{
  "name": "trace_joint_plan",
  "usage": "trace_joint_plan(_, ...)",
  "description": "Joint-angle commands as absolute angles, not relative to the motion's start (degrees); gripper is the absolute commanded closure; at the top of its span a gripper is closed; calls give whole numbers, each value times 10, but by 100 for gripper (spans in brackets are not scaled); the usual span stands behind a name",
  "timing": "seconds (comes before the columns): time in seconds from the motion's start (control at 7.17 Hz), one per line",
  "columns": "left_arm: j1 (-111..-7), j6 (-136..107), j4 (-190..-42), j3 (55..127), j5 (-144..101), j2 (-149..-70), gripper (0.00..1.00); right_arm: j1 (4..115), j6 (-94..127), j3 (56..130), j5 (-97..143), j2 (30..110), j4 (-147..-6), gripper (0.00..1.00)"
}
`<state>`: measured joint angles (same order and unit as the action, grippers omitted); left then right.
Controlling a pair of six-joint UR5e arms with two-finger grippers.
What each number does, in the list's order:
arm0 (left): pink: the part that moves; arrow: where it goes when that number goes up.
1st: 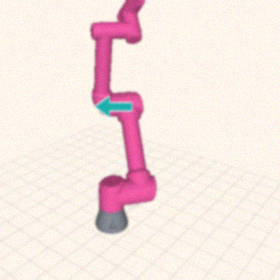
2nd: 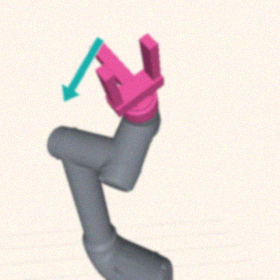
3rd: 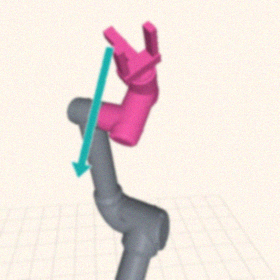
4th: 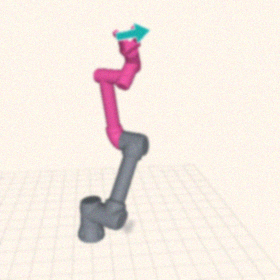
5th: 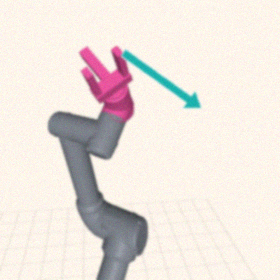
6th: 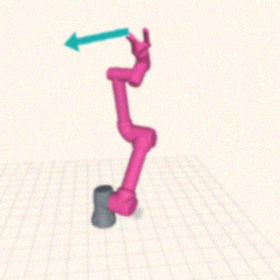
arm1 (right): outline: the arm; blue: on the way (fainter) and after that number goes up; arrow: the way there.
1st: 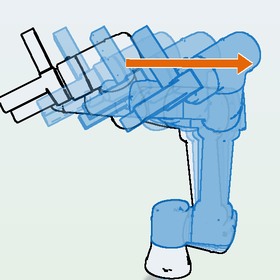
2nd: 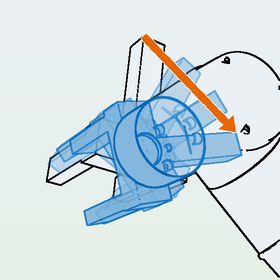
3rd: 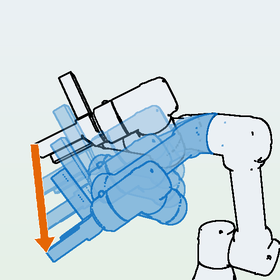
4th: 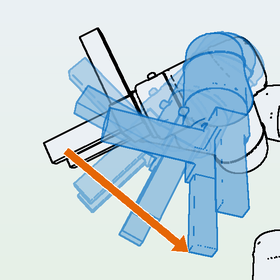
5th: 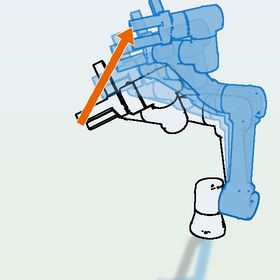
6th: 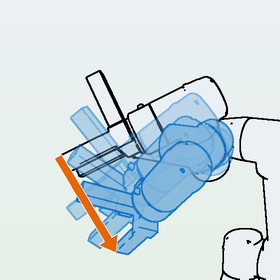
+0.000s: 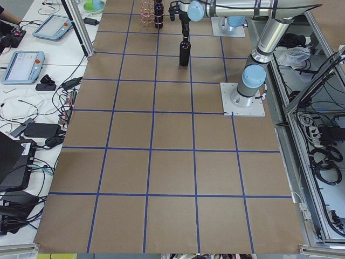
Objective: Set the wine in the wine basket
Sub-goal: 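Open the left gripper and raise it away while the right arm approaches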
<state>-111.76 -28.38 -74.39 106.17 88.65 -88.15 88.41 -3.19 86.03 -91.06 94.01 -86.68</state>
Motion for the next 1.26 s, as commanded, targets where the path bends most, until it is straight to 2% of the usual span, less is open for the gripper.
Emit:
trace_joint_plan(0.0, -1060, -230, -781, 986, 892, -881, 0, 884, -28, 860, -909, 940, -867, 0)
trace_joint_plan(0.28, -924, -24, -911, 900, 891, -876, 0, 905, -5, 861, -909, 935, -873, 0)
trace_joint_plan(0.42, -881, 38, -956, 881, 896, -868, 0, 936, 63, 861, -909, 930, -875, 0)
trace_joint_plan(0.7, -807, 129, -961, 874, 911, -866, 0, 1002, 97, 861, -911, 910, -907, 0)
trace_joint_plan(1.12, -780, 137, -961, 873, 910, -860, 0, 1112, 247, 861, -917, 889, -920, 0)
